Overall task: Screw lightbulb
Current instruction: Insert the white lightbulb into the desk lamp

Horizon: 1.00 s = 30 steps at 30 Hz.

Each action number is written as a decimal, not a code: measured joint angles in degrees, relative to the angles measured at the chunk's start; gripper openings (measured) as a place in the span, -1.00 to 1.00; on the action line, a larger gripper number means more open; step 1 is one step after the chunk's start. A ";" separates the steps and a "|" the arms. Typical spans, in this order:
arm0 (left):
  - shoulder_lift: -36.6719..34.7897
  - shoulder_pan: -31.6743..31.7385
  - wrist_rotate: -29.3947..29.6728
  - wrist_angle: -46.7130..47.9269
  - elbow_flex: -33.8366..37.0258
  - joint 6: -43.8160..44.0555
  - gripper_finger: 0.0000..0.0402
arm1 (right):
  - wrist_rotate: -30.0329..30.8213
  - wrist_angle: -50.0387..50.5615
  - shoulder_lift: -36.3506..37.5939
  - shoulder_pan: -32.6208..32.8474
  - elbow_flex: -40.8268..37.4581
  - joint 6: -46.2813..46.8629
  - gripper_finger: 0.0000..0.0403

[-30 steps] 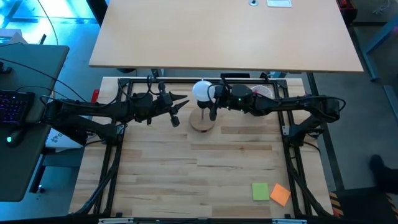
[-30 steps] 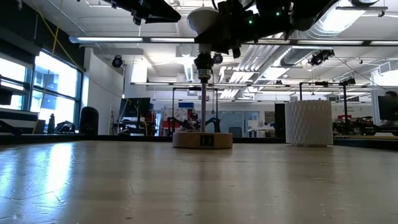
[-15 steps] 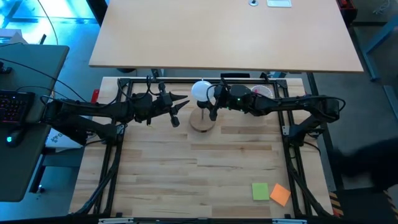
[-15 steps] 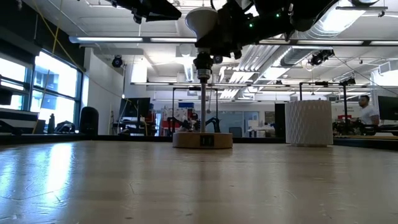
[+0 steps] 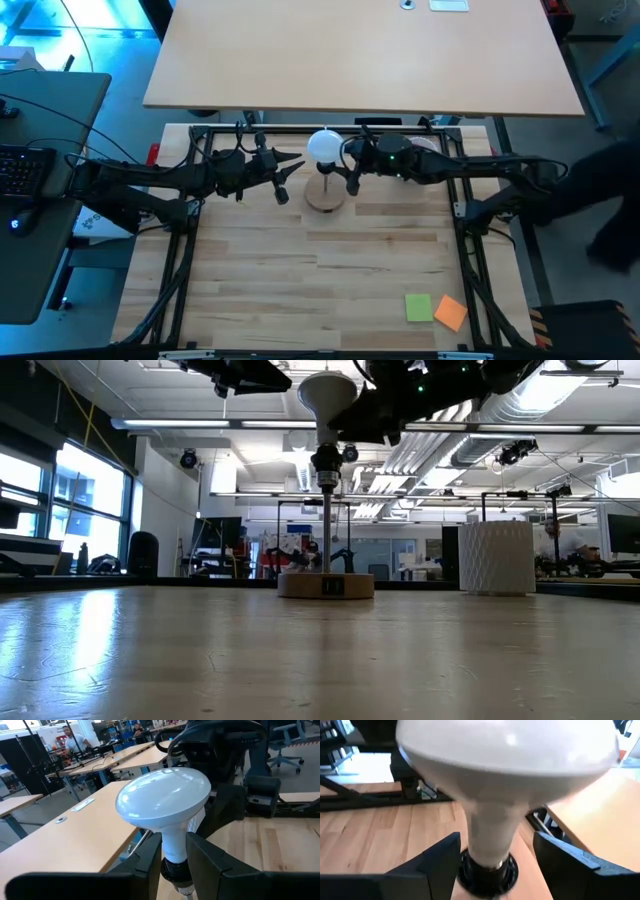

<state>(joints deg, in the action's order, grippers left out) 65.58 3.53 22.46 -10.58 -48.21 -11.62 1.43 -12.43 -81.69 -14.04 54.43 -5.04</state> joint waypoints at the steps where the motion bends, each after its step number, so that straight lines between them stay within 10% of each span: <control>1: 0.00 0.00 -0.01 0.04 0.00 0.00 -0.59 | -0.02 0.71 0.31 -0.06 0.02 0.00 0.23; 15: 1.26 -1.43 -2.92 -4.47 0.00 -2.27 -0.65 | 18.04 12.76 11.91 -0.63 0.02 3.39 0.16; 30: 3.10 1.96 -2.82 -9.56 0.00 -4.07 -0.94 | 10.39 2.57 11.24 -0.61 0.04 6.12 -0.98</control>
<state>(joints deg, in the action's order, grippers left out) 68.69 5.49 19.63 -20.14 -48.21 -15.69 11.83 -9.86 -70.45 -14.66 54.48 1.08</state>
